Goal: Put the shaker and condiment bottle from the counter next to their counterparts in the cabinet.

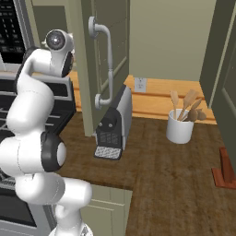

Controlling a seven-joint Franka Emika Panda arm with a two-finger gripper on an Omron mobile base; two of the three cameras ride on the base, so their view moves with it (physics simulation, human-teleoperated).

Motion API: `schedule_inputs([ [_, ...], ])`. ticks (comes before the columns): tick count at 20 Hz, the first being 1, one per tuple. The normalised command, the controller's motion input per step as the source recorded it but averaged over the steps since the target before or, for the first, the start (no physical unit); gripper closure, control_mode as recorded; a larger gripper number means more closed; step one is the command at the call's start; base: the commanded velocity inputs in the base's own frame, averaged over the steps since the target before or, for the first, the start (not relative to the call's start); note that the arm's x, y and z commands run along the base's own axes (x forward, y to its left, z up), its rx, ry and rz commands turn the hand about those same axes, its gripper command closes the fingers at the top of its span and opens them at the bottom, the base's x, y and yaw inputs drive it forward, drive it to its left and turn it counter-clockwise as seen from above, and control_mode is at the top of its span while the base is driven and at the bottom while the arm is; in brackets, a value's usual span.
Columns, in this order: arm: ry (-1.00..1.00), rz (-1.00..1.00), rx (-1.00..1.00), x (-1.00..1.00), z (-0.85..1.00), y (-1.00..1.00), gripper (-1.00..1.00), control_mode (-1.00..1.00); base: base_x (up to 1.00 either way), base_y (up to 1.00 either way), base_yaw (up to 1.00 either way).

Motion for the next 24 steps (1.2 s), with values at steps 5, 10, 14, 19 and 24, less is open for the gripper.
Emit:
schedule_inputs([
  [5, 0.00, 0.03, 0.00, 0.39, -0.22, 0.00, 1.00, -1.00, 0.00, 0.00, 0.00],
  [10, 0.00, 0.01, 0.00, 0.25, -0.27, 0.00, 1.00, -1.00, 0.00, 0.00, 0.00],
  [14, 0.00, 0.01, 0.01, 0.03, -0.10, 0.00, -1.00, -1.00, 0.00, 0.00, 0.00],
  [19, 0.00, 0.00, 0.01, -0.15, 0.00, 0.00, -1.00, -1.00, 0.00, 0.00, 0.00],
  [24, 0.00, 0.00, 0.01, -0.27, 0.00, 0.00, -1.00, -1.00, 0.00, 0.00, 0.00],
])
